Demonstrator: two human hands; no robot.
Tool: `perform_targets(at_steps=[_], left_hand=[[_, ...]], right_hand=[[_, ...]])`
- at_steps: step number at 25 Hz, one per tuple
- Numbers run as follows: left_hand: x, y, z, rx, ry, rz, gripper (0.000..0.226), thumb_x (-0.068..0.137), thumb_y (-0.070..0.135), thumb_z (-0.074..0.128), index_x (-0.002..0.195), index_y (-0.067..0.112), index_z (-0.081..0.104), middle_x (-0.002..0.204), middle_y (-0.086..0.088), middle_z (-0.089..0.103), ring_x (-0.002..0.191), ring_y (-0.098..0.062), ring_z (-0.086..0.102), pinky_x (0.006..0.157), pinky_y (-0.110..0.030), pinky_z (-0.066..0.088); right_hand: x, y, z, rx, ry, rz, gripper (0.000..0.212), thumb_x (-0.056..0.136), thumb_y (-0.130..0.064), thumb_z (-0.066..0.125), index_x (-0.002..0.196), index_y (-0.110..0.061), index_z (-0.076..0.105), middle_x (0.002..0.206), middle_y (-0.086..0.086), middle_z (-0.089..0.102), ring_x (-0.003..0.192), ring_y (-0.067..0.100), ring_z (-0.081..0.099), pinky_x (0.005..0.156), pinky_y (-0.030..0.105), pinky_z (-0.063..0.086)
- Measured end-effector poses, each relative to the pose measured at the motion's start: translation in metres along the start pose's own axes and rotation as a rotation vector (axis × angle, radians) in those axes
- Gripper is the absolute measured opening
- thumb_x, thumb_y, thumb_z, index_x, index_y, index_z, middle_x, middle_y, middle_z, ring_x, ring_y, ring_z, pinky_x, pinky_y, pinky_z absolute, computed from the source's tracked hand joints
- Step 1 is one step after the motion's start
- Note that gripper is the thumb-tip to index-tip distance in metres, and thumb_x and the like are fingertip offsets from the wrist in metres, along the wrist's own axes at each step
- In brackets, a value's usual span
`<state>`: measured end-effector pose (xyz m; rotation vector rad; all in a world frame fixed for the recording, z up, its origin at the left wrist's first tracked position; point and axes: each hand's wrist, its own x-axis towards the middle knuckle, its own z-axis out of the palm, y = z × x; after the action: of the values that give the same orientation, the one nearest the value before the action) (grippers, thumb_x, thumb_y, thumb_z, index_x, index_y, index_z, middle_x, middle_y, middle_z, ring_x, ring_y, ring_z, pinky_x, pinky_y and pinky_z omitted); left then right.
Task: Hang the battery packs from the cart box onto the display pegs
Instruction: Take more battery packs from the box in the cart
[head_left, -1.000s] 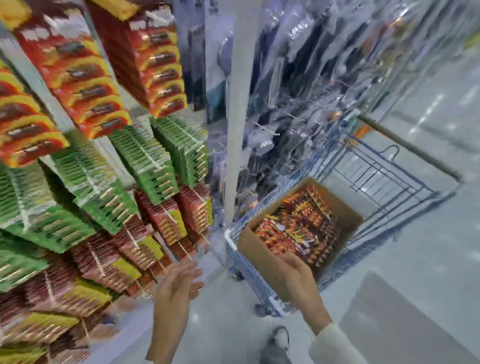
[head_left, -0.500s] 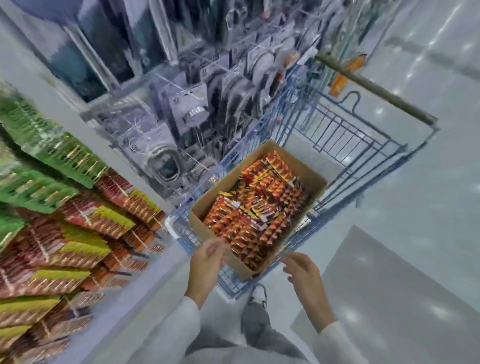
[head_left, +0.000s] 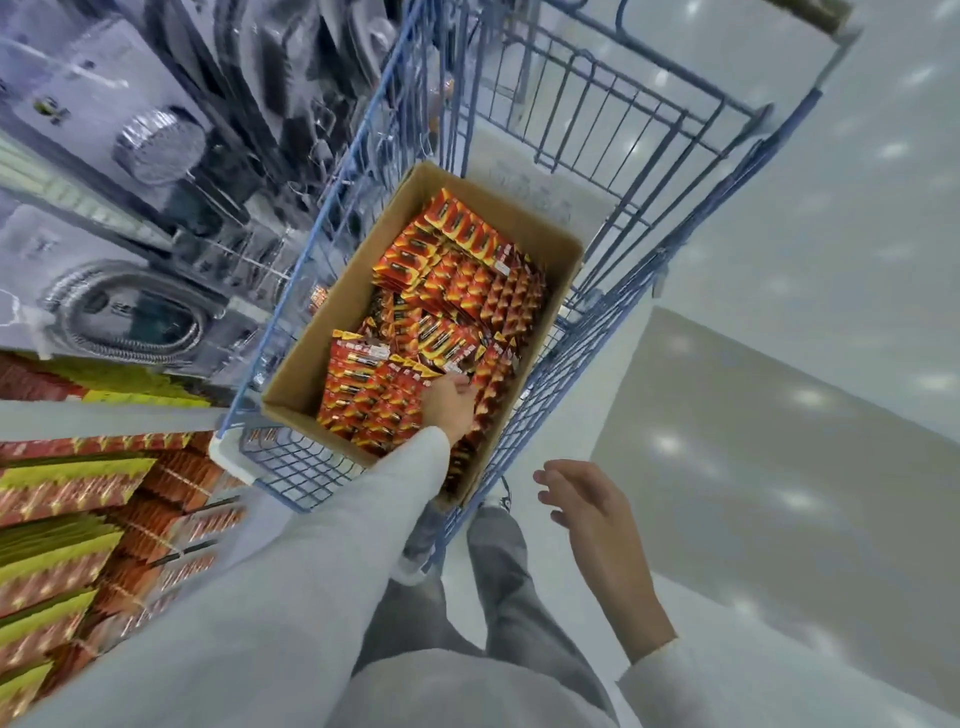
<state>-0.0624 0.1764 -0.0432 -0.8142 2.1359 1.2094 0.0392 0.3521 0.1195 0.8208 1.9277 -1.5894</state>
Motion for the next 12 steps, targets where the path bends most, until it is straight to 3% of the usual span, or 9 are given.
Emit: perform_targets(at_steps=[4, 8, 12], left_hand=[[0.023, -0.011, 0.01, 0.089, 0.001, 0.003, 0.031, 0.104, 0.021, 0.062, 0.131, 0.006, 0.066, 0.13, -0.013, 0.069, 0.121, -0.031, 0.063, 0.106, -0.039, 0.049], [0.031, -0.017, 0.008, 0.142, 0.011, 0.033, 0.029, 0.102, 0.019, 0.067, 0.125, 0.003, 0.072, 0.123, -0.014, 0.073, 0.112, -0.028, 0.066, 0.098, -0.031, 0.049], [0.015, -0.016, -0.003, 0.008, 0.071, 0.017, 0.029, 0.103, 0.015, 0.064, 0.128, 0.002, 0.071, 0.122, -0.009, 0.074, 0.109, -0.023, 0.066, 0.092, -0.023, 0.045]], right_hand=[[0.003, -0.002, 0.008, 0.029, 0.027, 0.03, 0.011, 0.101, -0.026, 0.062, 0.097, -0.029, 0.072, 0.104, -0.009, 0.076, 0.102, 0.014, 0.07, 0.093, 0.035, 0.054], [0.005, -0.007, 0.023, 0.026, 0.01, 0.035, 0.011, 0.101, -0.026, 0.061, 0.099, -0.029, 0.071, 0.103, -0.009, 0.075, 0.101, 0.013, 0.069, 0.092, 0.033, 0.054], [0.006, -0.01, 0.033, 0.003, -0.015, 0.044, 0.01, 0.101, -0.028, 0.06, 0.1, -0.029, 0.071, 0.103, -0.01, 0.075, 0.103, 0.014, 0.069, 0.093, 0.033, 0.054]])
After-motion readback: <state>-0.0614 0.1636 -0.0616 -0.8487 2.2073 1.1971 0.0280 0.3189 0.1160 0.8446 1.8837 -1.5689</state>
